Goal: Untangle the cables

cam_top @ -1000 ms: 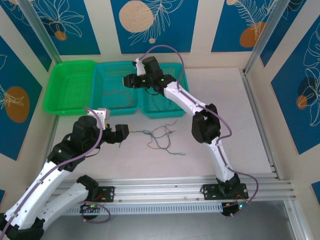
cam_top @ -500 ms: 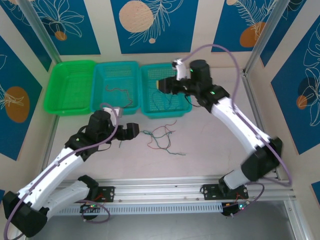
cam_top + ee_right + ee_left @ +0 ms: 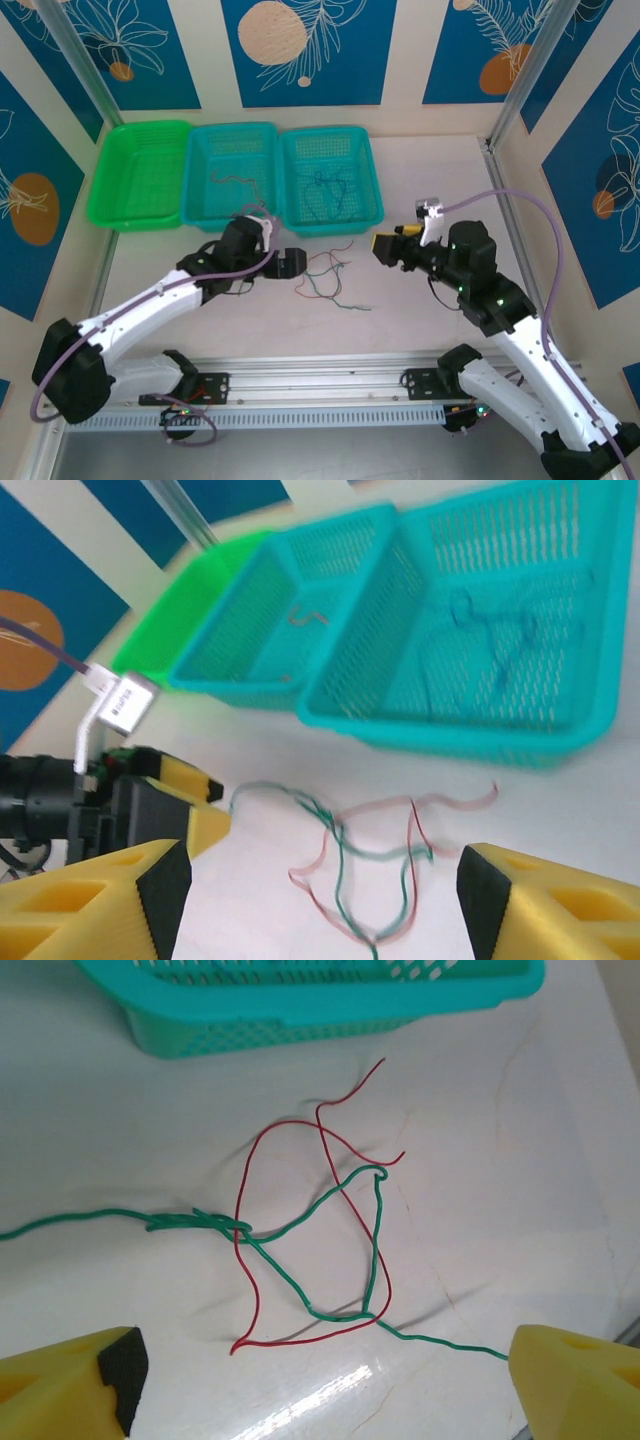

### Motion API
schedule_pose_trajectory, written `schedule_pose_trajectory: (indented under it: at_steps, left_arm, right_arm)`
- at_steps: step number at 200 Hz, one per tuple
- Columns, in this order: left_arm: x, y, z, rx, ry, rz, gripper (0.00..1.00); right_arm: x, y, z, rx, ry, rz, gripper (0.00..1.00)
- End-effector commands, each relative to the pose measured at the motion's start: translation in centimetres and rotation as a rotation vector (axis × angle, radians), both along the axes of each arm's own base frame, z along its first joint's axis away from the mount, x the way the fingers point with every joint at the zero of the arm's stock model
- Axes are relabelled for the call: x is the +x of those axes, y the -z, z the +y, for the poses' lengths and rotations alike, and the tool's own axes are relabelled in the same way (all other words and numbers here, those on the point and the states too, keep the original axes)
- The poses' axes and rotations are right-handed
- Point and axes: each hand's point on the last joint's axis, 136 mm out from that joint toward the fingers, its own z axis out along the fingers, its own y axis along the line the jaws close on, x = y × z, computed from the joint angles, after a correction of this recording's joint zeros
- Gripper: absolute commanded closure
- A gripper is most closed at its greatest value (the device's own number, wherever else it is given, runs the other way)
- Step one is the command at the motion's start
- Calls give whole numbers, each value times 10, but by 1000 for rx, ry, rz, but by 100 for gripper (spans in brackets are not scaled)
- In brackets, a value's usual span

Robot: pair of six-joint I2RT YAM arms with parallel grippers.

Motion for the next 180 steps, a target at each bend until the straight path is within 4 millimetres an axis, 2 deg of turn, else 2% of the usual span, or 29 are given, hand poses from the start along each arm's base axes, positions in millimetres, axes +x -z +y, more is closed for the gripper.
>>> schedule_pose_trajectory:
  at_steps: [1, 28, 68, 95, 130, 148, 163, 180]
  left_arm:
    - [10, 3, -8, 4, -95, -5, 12]
    - [5, 30, -23, 6, -98, 33, 16]
    - [-3, 72, -35, 99, -51, 83, 25]
    - [-4, 97, -27, 215, -43, 115, 29]
    - [-7, 119, -16, 300, -35, 128, 34]
    - [-13, 124, -29, 236, 13, 157, 48]
    - [-15, 119, -36, 198, 27, 162, 70]
    - [-12, 107, -31, 218, 16, 137, 94]
  right_arm:
    - [-6, 40, -7, 12, 70, 183, 27]
    - [-6, 57, 2, 34, 47, 248, 28]
    - [-1, 65, 10, 24, 30, 288, 28]
    - [1, 65, 11, 4, 28, 298, 28]
    - [1, 67, 10, 4, 35, 300, 28]
    - [1, 68, 11, 11, 36, 305, 28]
    - [1, 68, 12, 15, 33, 309, 28]
    - [2, 66, 13, 15, 30, 311, 28]
